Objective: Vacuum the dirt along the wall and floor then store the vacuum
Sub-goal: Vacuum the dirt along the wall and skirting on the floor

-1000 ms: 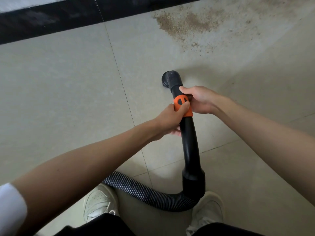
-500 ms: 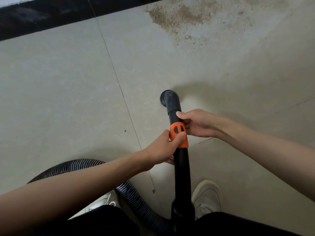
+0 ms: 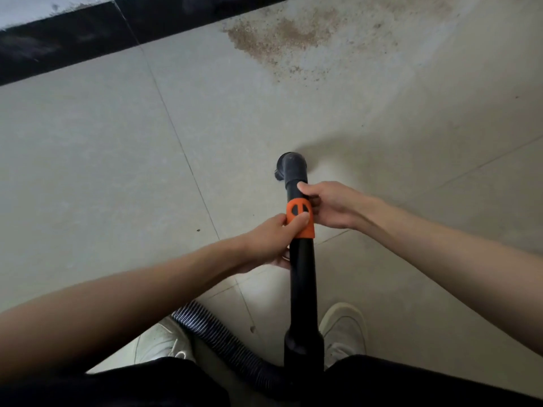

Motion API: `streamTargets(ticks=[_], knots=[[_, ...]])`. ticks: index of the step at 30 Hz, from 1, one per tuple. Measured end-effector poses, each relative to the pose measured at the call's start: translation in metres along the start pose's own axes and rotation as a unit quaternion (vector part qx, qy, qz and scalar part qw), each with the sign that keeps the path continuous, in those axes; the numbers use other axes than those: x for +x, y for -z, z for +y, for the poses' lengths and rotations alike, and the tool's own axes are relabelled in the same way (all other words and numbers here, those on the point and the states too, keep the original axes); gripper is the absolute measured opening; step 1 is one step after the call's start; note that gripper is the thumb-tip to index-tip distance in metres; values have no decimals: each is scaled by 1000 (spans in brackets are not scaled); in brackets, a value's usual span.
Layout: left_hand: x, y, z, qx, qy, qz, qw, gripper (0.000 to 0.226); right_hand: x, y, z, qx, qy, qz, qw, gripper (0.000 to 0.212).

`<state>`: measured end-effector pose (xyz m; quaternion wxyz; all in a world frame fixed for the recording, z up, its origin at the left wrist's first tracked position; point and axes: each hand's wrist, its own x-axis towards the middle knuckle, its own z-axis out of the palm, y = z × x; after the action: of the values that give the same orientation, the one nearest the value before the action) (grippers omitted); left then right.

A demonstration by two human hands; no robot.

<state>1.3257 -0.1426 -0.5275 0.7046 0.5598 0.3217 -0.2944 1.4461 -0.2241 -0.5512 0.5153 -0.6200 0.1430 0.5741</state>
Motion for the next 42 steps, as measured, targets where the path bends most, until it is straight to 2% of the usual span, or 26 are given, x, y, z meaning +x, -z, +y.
streamTargets(ticks=[7,12,16,19,21,24,26,30,33,37,42], knots=[[47,-12,44,30,-16,-21,999,39,14,35,-36,39,45,72,996,18],[71,-15,63,54,-36,-7,998,34,20,55,-55,46,76,71,994,18],[76,6,71,4,-45,25,999,34,29,62,-42,-11,101,77,992,16],[84,36,84,-63,-51,78,994,38,27,55,-25,-45,44,45,997,20],[86,54,94,-123,-61,103,985,36,21,42,-17,-71,23,-8,997,29],[88,76,104,-173,-64,103,977,39,10,17,-8,-115,22,-112,987,42],[88,84,105,-182,-59,90,977,41,6,1,-3,-146,51,-126,980,45],[90,88,109,-195,-51,74,977,45,7,-19,-1,-240,191,3,952,22],[94,91,120,-201,-48,91,974,49,9,-24,-10,-256,228,66,937,21],[102,91,145,-236,-36,129,962,45,15,-19,-36,-329,229,95,911,22],[117,98,159,-227,-78,251,938,35,27,-28,-74,-438,207,83,871,28]])
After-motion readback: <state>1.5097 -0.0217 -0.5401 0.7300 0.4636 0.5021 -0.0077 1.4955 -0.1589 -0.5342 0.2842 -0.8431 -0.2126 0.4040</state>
